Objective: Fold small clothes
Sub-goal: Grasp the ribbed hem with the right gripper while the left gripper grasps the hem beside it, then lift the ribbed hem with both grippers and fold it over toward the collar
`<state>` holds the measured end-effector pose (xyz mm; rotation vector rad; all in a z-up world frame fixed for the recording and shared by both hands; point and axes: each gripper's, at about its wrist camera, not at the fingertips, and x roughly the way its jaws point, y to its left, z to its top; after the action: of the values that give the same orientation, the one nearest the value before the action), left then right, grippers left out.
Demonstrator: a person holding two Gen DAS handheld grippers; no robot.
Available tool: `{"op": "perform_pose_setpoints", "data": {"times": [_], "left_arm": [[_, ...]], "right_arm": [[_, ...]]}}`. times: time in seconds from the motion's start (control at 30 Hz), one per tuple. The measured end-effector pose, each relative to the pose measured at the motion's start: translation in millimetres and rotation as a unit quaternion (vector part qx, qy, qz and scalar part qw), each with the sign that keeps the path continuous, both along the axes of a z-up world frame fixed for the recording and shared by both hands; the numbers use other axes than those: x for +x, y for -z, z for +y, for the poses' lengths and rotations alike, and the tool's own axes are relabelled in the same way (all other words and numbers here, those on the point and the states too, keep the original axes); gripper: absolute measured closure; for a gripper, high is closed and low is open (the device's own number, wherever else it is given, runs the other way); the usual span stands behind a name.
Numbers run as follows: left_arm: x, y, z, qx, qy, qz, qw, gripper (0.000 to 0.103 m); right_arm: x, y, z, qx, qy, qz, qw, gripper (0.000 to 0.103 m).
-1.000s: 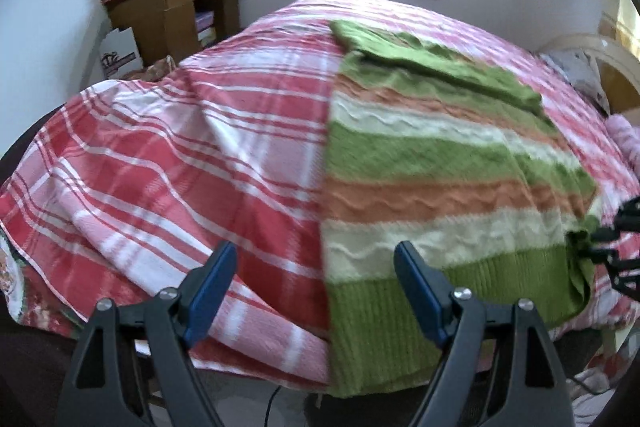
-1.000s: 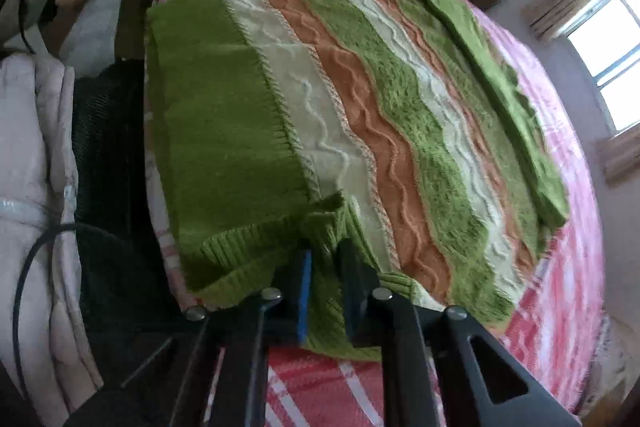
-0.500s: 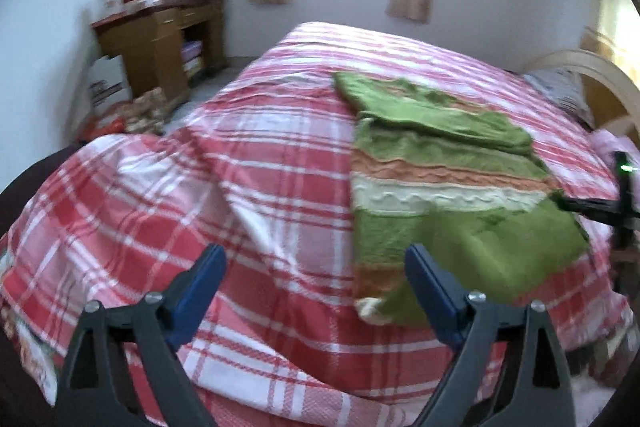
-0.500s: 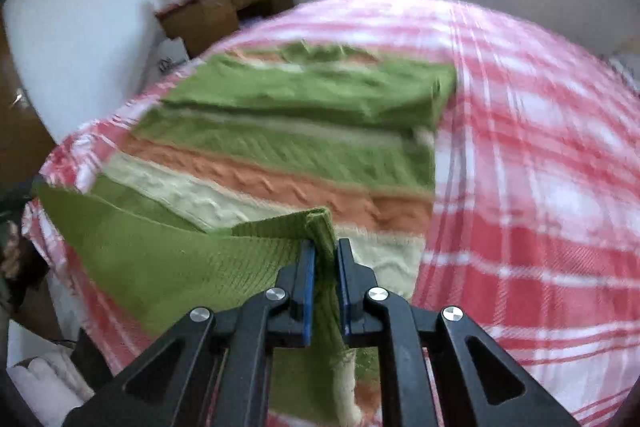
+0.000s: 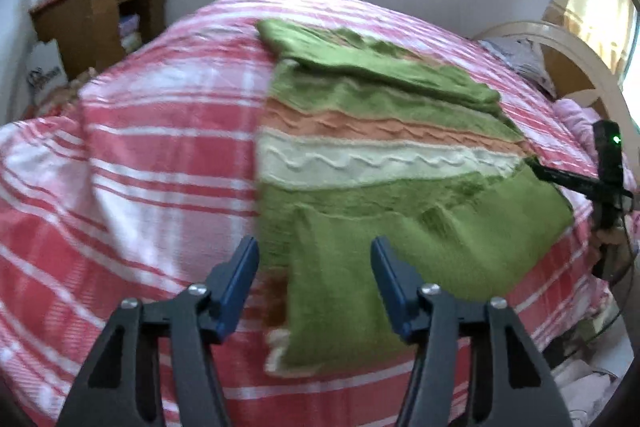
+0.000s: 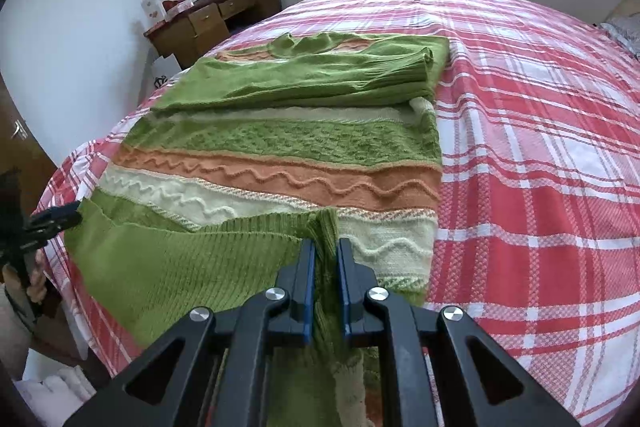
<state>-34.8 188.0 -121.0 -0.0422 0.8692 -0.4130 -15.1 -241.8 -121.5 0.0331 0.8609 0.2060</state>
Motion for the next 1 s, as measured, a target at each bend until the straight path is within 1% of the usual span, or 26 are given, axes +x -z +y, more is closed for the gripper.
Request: {"op": "perform_pose_setpoints", "data": {"times": [0.1, 0.13, 0.17, 0.2, 0.27, 0.3, 0.33, 0.37, 0.43, 0.53, 0.63, 0.67, 0.7, 0.73, 0.77, 0.83, 0.9, 0.93, 0.97, 1.0], "left_arm": [[-4.5, 1.0, -4.7, 0.002, 0.000, -0.004, 1.0000, 0.043], [-5.6, -0.4, -3.5, -0.001, -0.006, -0.007, 1.0000, 0.046], [-7.5, -4.1, -1.4, -0.003, -0.017, -0.014, 0.9997, 0.056], [-10.1, -10.0, 1.4, -0.006, -0.027, -0.026, 0.9993, 0.059], [-15.5, -17.4, 5.2, -0.017, -0.034, -0.043, 0.9984, 0.059], [-16.1, -18.8, 6.8, -0.022, -0.028, -0.046, 0.9983, 0.059], [-15.2, -17.9, 5.8, -0.020, -0.024, -0.045, 0.9985, 0.058], [-13.5, -14.8, 4.5, -0.007, -0.024, -0.044, 0.9987, 0.056], [-8.1, -6.8, 3.8, 0.003, -0.023, -0.032, 0.9992, 0.056], [-4.3, 3.7, 1.8, -0.009, -0.015, -0.015, 0.9997, 0.056], [-8.5, 4.0, -2.2, -0.012, -0.014, -0.018, 0.9997, 0.058], [-11.8, 1.1, -3.8, -0.013, -0.010, -0.021, 0.9996, 0.061], [-14.0, -1.8, -5.9, -0.012, -0.006, -0.026, 0.9996, 0.070], [-17.7, -4.4, -8.9, -0.007, -0.001, -0.034, 0.9994, 0.075], [-21.4, -6.2, -12.7, 0.006, 0.003, -0.043, 0.9991, 0.077], [-19.5, -1.7, -16.0, 0.018, 0.008, -0.042, 0.9989, 0.077], [-11.4, 8.7, -16.0, 0.016, 0.003, -0.021, 0.9997, 0.076], [-9.8, 10.1, -14.5, 0.006, 0.002, -0.020, 0.9998, 0.074], [-9.6, 9.3, -11.9, -0.010, 0.003, -0.025, 0.9996, 0.070], [-7.2, 8.8, -10.0, -0.026, 0.004, -0.018, 0.9995, 0.065]], "right_arm": [[-0.6, 0.5, -0.1, -0.003, -0.001, -0.002, 1.000, 0.093], [-0.3, 0.8, -0.3, -0.003, -0.002, -0.003, 1.000, 0.093], [-0.4, 1.0, -0.7, -0.003, -0.003, -0.004, 1.000, 0.093], [-0.5, 1.0, -1.0, 0.000, -0.002, -0.004, 1.000, 0.093], [-0.5, 1.2, -1.5, 0.005, 0.000, -0.004, 1.000, 0.093], [-0.8, 1.4, -1.7, 0.007, 0.000, -0.005, 1.000, 0.093], [-0.9, 1.6, -2.0, 0.008, 0.000, -0.005, 1.000, 0.093], [-0.9, 2.0, -2.4, 0.011, 0.000, -0.006, 1.000, 0.093], [-0.6, 2.4, -3.3, 0.014, -0.001, -0.006, 1.000, 0.093], [-0.6, 2.5, -3.7, 0.015, -0.001, -0.006, 1.000, 0.093], [-0.5, 2.5, -3.5, 0.012, -0.001, -0.006, 1.000, 0.093], [-0.4, 2.4, -3.5, 0.012, -0.002, -0.006, 1.000, 0.093], [-0.5, 2.4, -3.5, 0.013, -0.001, -0.007, 1.000, 0.093], [-0.5, 2.4, -3.6, 0.013, -0.001, -0.007, 1.000, 0.093], [-0.5, 2.4, -3.8, 0.014, 0.000, -0.007, 1.000, 0.093], [-0.6, 2.3, -3.9, 0.015, 0.000, -0.007, 1.000, 0.093], [-0.8, 2.5, -4.1, 0.018, 0.001, -0.010, 1.000, 0.093], [-1.1, 2.7, -4.4, 0.019, 0.002, -0.010, 1.000, 0.093], [-1.2, 2.7, -4.5, 0.021, 0.003, -0.011, 1.000, 0.093], [-1.3, 3.0, -4.8, 0.022, 0.003, -0.012, 1.000, 0.093]]}}
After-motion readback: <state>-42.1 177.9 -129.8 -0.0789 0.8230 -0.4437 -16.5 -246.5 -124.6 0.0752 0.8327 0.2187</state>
